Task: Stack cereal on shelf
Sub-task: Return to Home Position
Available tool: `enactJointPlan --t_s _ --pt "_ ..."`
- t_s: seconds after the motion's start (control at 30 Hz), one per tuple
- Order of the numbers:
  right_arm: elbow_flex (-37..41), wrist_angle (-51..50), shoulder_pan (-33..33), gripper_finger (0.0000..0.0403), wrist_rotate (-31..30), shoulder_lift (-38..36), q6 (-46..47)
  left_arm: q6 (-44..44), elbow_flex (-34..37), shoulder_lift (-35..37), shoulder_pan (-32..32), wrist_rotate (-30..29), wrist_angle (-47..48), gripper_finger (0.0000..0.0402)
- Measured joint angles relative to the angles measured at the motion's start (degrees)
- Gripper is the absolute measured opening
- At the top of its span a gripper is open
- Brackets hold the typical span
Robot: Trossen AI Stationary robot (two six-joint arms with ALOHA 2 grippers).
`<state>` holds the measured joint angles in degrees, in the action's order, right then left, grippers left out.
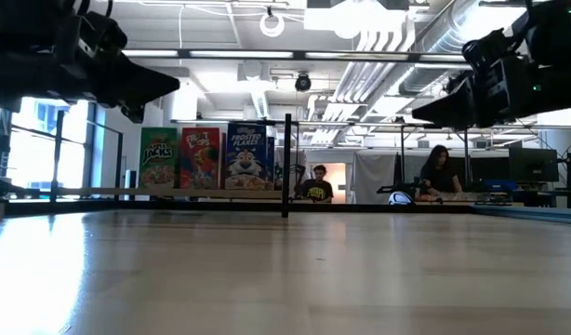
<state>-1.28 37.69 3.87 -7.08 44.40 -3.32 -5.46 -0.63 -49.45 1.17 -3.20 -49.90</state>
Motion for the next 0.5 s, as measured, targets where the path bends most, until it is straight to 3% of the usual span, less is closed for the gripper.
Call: enactJointPlan --t_s 0.23,0.5 --pt "0.72 -12.68 3.39 0.0 0.1 -13.59 -0.26 0.1 -0.11 9.27 1.0 0.86 7.34 0.0" --pt "0.72 -25.99 6.02 0.0 3.07 -28.32 0.94 0.16 -0.06 26.17 3.97 1.33 24.93 0.0"
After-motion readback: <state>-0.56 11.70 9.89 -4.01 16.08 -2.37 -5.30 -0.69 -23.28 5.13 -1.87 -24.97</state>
